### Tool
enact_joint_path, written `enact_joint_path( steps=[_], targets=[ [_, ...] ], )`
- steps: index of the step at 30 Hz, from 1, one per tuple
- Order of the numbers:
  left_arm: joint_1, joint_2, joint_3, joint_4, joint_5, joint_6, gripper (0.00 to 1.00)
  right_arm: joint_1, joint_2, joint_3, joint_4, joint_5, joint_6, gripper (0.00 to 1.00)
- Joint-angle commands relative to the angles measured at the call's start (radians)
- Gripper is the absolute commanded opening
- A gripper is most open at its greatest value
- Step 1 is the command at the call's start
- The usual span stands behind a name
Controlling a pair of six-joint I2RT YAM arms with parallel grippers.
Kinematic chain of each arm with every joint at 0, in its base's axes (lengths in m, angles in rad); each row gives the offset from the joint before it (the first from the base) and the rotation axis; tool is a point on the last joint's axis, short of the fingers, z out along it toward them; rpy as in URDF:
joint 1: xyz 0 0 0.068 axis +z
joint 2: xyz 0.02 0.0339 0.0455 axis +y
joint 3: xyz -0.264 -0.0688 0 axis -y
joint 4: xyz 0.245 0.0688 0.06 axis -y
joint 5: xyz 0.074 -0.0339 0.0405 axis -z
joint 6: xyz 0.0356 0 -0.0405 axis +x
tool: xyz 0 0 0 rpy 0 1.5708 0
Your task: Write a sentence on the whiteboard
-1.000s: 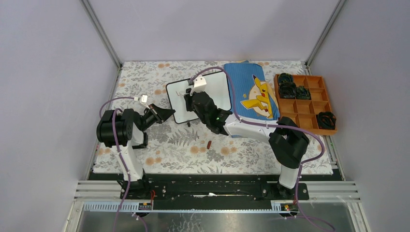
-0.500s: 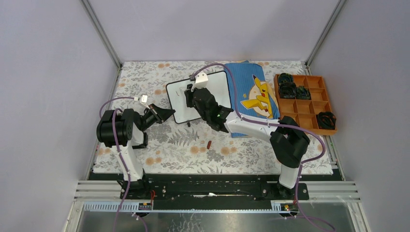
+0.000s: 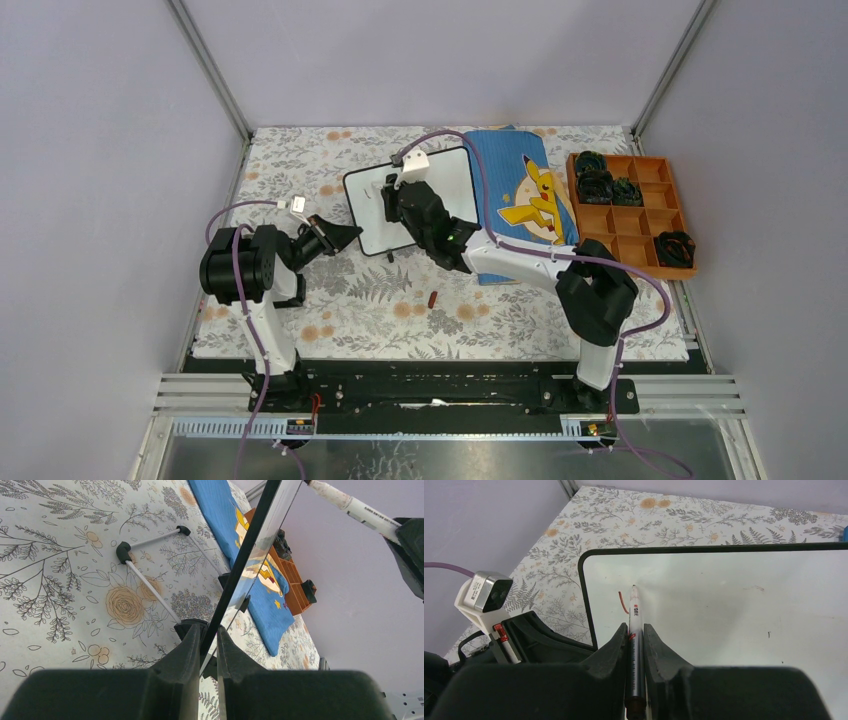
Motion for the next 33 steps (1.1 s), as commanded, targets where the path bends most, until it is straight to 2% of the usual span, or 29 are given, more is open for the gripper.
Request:
enact_joint_path(
  steps=[1, 22, 33],
  targets=[
    [0.006, 0.021, 0.006, 0.043, -0.022, -0.008, 0.1, -0.007, 0.01, 0.027, 0.023, -0.016, 0.017, 0.0],
    [0.006, 0.02, 0.007, 0.043, -0.022, -0.008, 0.11, -0.007, 0.034, 0.024, -0.012, -0.031, 0.029, 0.0],
    [0.006, 0.02, 0.006, 0.043, -0.022, -0.008, 0.11, -0.005, 0.014, -0.032, -0.022, -0.06, 0.06, 0.0]
  ],
)
